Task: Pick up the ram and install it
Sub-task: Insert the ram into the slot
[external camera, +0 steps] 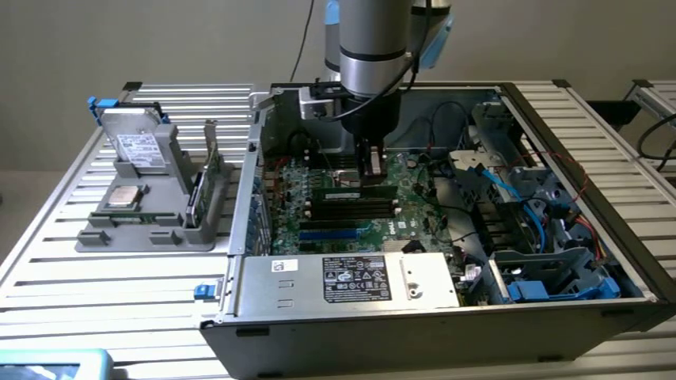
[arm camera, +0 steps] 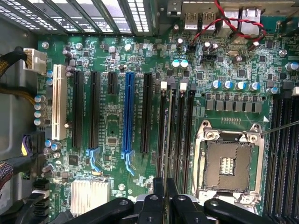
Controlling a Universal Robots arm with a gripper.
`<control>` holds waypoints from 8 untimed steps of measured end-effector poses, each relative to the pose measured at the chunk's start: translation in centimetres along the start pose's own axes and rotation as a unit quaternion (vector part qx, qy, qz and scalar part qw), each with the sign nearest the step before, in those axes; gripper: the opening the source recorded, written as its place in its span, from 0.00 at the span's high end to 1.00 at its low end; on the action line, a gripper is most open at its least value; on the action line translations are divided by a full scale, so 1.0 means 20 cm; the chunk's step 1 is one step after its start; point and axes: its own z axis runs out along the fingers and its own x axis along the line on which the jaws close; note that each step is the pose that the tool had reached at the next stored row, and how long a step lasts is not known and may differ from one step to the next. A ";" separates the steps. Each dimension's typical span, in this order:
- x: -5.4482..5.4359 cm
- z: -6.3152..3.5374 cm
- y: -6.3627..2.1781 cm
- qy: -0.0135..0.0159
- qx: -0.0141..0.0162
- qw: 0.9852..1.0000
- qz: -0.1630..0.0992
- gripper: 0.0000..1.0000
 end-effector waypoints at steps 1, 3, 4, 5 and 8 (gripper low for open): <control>0.00 0.003 0.000 0.001 0.001 1.000 -0.001 0.86; 0.00 0.009 0.000 0.001 0.001 1.000 -0.002 0.86; 0.00 0.011 0.000 0.001 0.001 1.000 -0.002 0.86; 0.00 0.014 0.001 0.002 0.001 1.000 -0.002 0.86; 0.01 0.019 0.001 0.002 0.002 1.000 -0.003 0.86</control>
